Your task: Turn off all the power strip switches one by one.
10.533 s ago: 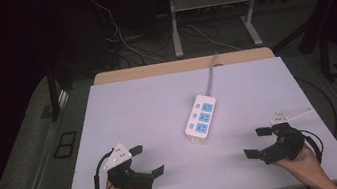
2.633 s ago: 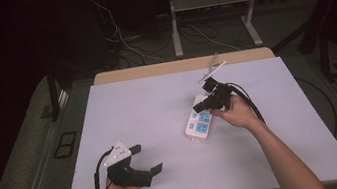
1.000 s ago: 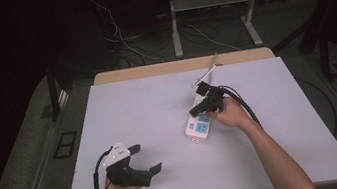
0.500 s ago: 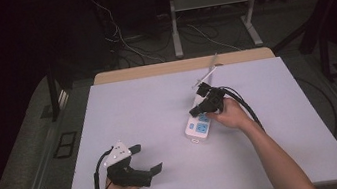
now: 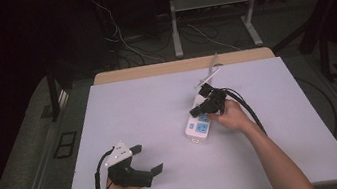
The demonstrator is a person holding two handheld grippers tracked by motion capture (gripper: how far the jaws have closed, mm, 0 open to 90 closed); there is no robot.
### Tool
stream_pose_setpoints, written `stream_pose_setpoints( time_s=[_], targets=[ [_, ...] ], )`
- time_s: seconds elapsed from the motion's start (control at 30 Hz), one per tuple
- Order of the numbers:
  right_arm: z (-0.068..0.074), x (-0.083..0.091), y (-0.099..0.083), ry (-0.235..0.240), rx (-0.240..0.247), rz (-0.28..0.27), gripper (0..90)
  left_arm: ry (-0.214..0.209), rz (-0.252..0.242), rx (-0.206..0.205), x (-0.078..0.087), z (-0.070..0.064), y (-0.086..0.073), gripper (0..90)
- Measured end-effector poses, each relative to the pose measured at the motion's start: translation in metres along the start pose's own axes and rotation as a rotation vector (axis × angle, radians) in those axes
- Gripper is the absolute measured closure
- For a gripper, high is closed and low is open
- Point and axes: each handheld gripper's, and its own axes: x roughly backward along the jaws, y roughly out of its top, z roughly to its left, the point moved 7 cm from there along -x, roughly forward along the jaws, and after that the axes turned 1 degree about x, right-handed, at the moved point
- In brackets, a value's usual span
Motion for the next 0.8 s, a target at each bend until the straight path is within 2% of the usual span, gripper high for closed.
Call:
stream_pose_setpoints(
  time_s=[0.53,0.8],
  targets=[
    [0.0013,-0.0008,-0.0016,0.003,0.007,-0.001,90.0,0.001,0.001,0.000,-0.0001,-0.0010,-0.0002,0.0],
    [0.0014,-0.0006,-0.0015,0.006,-0.019,-0.005,90.0,0.002,0.001,0.003,-0.0002,0.0013,-0.0002,0.0]
  ],
)
